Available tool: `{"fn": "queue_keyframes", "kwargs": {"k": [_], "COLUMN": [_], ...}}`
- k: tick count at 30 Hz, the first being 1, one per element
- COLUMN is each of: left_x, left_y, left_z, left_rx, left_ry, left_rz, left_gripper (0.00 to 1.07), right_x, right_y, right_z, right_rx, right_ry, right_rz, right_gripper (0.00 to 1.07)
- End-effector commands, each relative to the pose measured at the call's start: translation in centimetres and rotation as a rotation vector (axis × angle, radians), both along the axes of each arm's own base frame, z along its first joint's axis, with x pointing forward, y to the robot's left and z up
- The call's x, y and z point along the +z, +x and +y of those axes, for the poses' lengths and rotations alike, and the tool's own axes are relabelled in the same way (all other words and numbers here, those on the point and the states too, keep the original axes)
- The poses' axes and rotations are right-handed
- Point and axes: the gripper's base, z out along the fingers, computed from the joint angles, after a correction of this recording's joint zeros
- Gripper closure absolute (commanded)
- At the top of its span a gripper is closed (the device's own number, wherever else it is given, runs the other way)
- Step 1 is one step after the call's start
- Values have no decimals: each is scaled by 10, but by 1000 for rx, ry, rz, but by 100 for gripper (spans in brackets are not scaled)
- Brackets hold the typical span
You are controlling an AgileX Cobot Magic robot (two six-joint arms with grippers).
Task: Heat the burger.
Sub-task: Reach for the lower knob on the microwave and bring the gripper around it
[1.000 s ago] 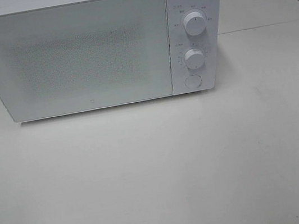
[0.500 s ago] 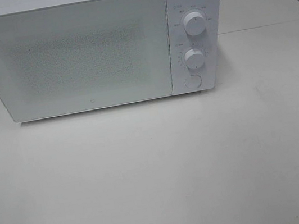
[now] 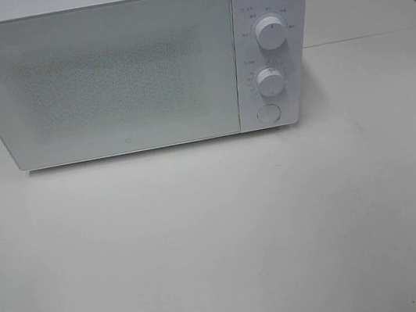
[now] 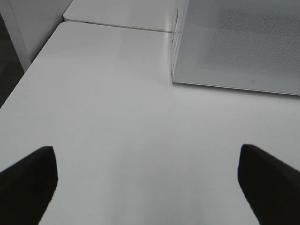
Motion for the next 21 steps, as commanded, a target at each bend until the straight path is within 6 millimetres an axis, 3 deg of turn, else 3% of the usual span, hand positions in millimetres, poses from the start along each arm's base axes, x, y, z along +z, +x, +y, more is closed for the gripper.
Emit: {"fn": "queue_keyframes", "kwargs": {"k": [1,7,16,18,21], "left_x": [-1,-1,-1,-1,-1], "left_y": [-3,-3,-3,-3,-3], "left_z": [-1,-1,-1,-1,-1], "left_rx": [-1,-1,-1,-1,-1], "left_ry": [-6,-6,-6,-6,-6], "left_rz": [-26,-26,-26,-26,-26], "left_gripper": [6,6,6,6,6], "right_x": [14,20,22,22,21], "right_y": [18,41,68,83,87], "right_z": [2,4,8,10,10], "right_rx": [2,8,20,27,28], "right_ry": [3,-15,-22,-24,-25], "right_rz": [-65,-64,-36,-19,-14], "right_gripper": [47,52,51,39,34]}}
